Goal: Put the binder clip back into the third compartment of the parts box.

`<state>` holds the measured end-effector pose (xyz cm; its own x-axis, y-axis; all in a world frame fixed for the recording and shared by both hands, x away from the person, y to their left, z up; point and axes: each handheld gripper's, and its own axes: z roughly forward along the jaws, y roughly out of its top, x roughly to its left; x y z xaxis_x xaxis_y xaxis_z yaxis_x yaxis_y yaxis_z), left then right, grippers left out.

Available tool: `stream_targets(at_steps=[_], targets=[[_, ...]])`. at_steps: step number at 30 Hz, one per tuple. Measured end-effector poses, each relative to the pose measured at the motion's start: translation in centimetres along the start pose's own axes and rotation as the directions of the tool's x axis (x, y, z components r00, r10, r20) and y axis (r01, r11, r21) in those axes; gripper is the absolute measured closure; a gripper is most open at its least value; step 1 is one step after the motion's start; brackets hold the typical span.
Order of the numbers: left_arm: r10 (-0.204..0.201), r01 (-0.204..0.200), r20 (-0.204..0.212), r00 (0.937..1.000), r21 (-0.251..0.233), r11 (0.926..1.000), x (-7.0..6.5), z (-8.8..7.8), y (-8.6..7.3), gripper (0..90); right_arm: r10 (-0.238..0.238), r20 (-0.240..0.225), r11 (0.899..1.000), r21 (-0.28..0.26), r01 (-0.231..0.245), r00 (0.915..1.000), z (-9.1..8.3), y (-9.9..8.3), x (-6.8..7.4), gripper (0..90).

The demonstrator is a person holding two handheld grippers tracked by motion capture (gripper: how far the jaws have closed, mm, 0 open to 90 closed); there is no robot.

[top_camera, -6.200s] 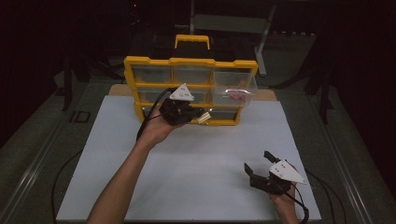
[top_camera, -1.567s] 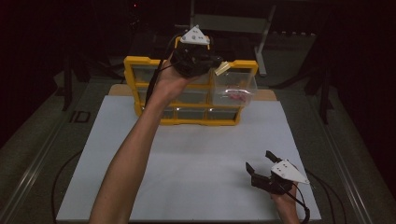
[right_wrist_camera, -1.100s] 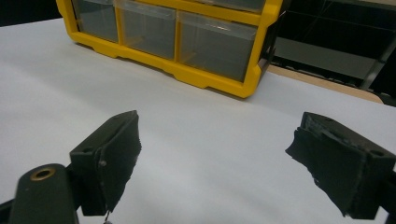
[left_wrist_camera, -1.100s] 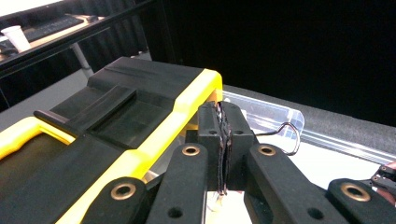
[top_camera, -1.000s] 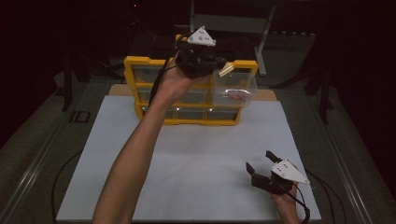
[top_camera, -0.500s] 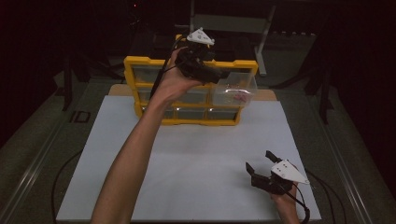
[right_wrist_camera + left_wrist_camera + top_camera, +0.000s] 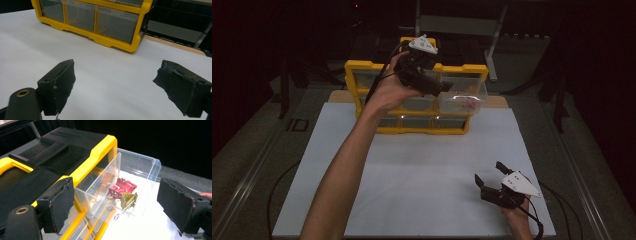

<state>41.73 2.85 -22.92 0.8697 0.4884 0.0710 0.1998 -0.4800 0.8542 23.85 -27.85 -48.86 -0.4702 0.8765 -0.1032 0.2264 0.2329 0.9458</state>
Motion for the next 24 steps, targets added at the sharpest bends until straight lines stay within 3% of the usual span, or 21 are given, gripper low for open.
stream_targets(at_steps=[24], targets=[[0.029,-0.031,0.040,0.9988,0.055,0.9980,0.2,-0.8,-1.5,15.2,0.000,-0.002,1.000,0.003,0.000,1.0000,0.0,0.0,0.1,13.5]])
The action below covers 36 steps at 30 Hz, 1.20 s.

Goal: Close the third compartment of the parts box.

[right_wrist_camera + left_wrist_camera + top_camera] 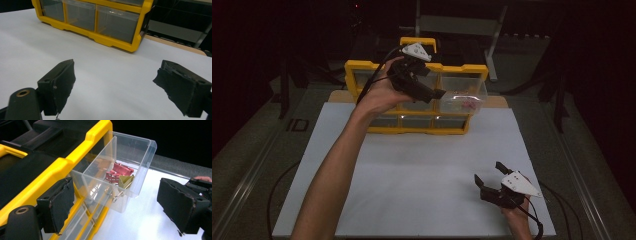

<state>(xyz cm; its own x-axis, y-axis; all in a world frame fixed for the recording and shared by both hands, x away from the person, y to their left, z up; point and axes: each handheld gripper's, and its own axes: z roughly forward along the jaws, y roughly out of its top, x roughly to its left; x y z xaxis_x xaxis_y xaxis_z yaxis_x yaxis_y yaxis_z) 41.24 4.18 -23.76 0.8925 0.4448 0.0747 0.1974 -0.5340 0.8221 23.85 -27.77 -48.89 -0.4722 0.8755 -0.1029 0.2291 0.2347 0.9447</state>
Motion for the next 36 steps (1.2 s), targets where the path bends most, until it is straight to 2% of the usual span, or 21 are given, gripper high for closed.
stream_targets(at_steps=[16,23,30,36], targets=[[0.012,-0.012,0.008,0.9999,-0.003,0.9999,-0.6,-0.4,-1.0,16.2,-0.001,0.005,1.000,0.000,0.001,1.0000,0.0,0.0,-0.1,13.5],[0.022,-0.021,0.039,0.9990,-0.018,0.9996,-1.1,-0.6,-1.8,27.4,-0.001,0.005,1.000,0.000,0.001,1.0000,0.0,0.0,-0.1,13.5],[0.027,-0.027,0.051,0.9983,-0.011,0.9996,-1.9,-0.4,-2.7,35.3,-0.002,0.005,1.000,0.000,0.002,1.0000,0.0,0.0,0.0,13.5],[0.025,-0.024,0.061,0.9978,-0.011,0.9997,-2.5,-0.1,-3.4,38.2,-0.003,0.006,1.000,0.000,0.003,1.0000,0.0,0.0,0.0,13.5]])
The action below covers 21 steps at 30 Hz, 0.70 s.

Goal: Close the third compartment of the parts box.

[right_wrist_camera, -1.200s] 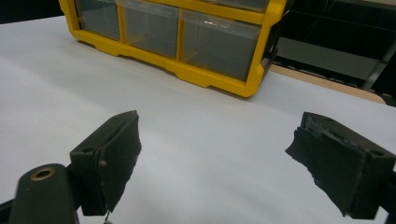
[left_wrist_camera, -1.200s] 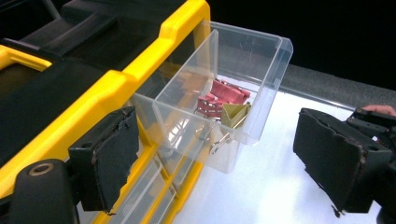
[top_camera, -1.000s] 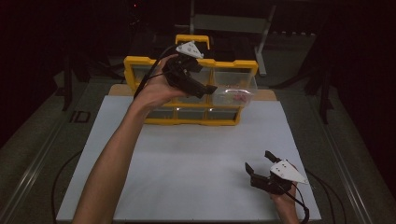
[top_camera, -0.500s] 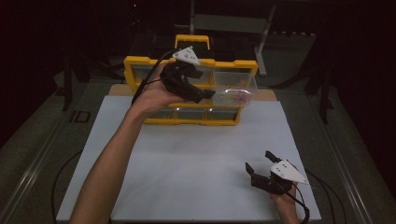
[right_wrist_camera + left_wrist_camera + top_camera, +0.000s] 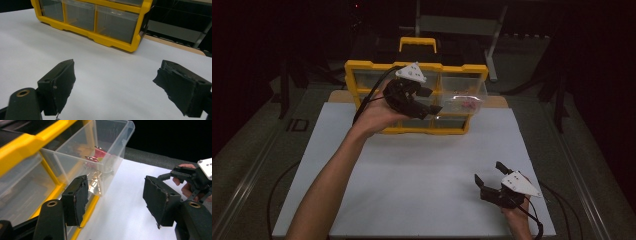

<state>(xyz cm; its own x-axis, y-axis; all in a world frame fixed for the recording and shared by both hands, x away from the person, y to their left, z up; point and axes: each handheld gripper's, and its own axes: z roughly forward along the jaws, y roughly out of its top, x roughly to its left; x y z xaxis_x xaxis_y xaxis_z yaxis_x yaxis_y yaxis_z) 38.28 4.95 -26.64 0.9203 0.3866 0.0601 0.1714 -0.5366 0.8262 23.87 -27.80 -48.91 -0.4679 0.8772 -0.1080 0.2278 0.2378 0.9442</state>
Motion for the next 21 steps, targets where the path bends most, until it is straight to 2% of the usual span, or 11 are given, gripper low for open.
stream_targets(at_steps=[6,10,17,21], targets=[[-0.002,0.002,0.020,0.9998,0.000,1.0000,-0.3,0.5,-0.9,42.7,-0.001,0.001,1.000,0.001,0.001,1.0000,0.0,0.0,0.0,13.5],[-0.025,0.025,0.026,0.9993,0.007,0.9997,-0.5,0.9,-1.3,46.1,0.000,0.001,1.000,0.001,0.000,1.0000,0.0,0.0,0.1,13.6],[-0.026,0.025,0.032,0.9991,0.022,0.9994,-1.0,1.9,-1.6,63.3,-0.003,0.001,1.000,0.003,0.003,1.0000,0.1,0.0,0.1,13.6],[-0.043,0.042,0.050,0.9978,0.014,0.9990,-0.9,2.4,-1.5,70.0,-0.002,0.001,1.000,0.002,0.002,1.0000,0.0,0.0,0.1,13.6]])
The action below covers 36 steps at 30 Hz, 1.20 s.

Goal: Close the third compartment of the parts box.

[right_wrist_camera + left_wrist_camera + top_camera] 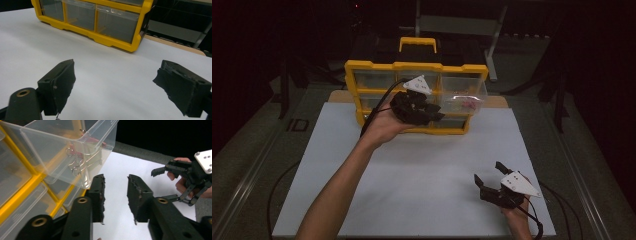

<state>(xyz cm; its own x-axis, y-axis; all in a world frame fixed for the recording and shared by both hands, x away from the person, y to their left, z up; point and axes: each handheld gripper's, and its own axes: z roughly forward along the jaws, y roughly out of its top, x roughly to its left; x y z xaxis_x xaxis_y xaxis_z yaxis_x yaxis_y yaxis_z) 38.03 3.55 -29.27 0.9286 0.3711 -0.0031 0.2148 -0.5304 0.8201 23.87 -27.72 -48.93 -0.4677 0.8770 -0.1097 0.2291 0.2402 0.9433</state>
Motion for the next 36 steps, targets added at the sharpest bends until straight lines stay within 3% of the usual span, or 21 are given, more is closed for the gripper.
stream_targets(at_steps=[6,8,15,25,36], targets=[[-0.003,0.003,-0.002,1.0000,-0.008,1.0000,0.0,0.6,0.0,88.1,0.000,0.000,1.000,-0.001,0.000,1.0000,0.0,0.0,-0.1,13.6],[-0.006,0.006,-0.016,0.9999,-0.014,0.9999,0.1,0.8,0.1,90.0,0.001,0.000,1.000,-0.001,-0.001,1.0000,0.0,0.0,-0.1,13.6],[-0.053,0.052,-0.022,0.9984,-0.051,0.9973,1.1,0.9,0.1,90.0,0.001,-0.002,1.000,0.003,-0.001,1.0000,0.0,0.0,0.0,13.6],[-0.058,0.057,-0.006,0.9983,-0.045,0.9974,1.5,1.7,0.7,90.0,-0.001,0.000,1.000,0.004,0.001,1.0000,0.0,0.0,-0.1,13.6],[-0.052,0.051,-0.035,0.9980,-0.014,0.9986,2.1,2.1,1.7,90.0,-0.002,0.002,1.000,0.001,0.002,1.0000,0.0,0.0,-0.2,13.6]])
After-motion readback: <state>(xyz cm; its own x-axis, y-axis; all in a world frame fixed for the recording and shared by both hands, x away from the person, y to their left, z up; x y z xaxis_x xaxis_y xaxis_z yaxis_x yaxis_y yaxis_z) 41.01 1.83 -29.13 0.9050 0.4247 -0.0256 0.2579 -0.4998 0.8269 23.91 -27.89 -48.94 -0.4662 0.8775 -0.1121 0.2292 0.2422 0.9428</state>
